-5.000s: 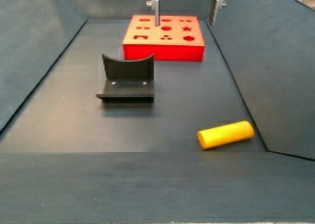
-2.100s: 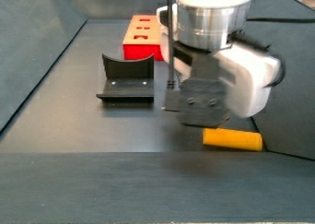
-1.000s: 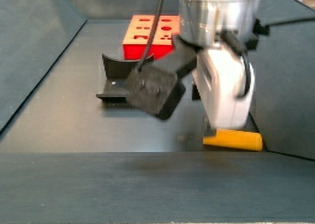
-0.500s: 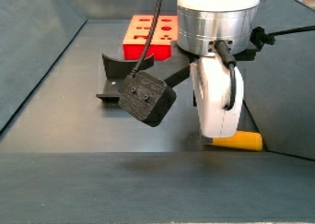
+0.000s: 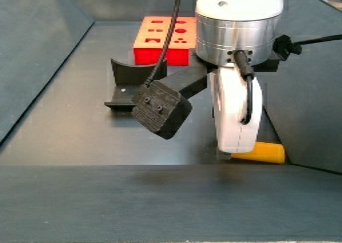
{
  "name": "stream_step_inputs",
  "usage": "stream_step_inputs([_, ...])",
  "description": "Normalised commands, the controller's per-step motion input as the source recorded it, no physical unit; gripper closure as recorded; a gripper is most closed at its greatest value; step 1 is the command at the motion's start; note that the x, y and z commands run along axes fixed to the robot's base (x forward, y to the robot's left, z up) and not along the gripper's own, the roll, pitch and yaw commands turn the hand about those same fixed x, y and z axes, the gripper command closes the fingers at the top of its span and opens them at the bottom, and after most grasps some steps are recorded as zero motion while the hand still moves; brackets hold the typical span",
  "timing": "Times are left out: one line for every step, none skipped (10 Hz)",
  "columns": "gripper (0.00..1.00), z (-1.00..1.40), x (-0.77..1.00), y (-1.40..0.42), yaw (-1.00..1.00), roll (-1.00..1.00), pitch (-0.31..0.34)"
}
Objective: Pick up the oval object. Move up. Place the oval object on the fixture. Regrasp the oval object. Move to above the board. Insert the oval object.
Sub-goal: Pick up the oval object.
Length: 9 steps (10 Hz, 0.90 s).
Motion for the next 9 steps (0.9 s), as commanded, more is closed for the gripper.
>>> stream_step_inputs([0.00, -0.08, -0.21, 0.05, -0.51, -0.16, -0.091])
stream_step_inputs([0.00, 0.00, 0.00, 0.00, 0.00, -0.04, -0.017])
stream_step_inputs([0.00, -0.12, 0.00, 0.00, 0.00, -0.01, -0.004])
stream_step_inputs([0.00, -0.35, -0.11, -0.05, 0.00, -0.08, -0.074])
stream_step_inputs([0.00, -0.31, -0.11, -0.09, -0.01, -0.07, -0.086])
stream_step_inputs([0.00, -0.06, 0.00, 0.00, 0.00, -0.08, -0.034])
stream_step_inputs([0.00, 0.00, 0.00, 0.00, -0.03, -0.12, -0.057])
stream_step_inputs([0.00, 0.00, -0.03, 0.00, -0.22, -0.13, -0.084])
stream_step_inputs([0.00, 0.00, -0.23, -0.13, -0.47, -0.10, -0.086])
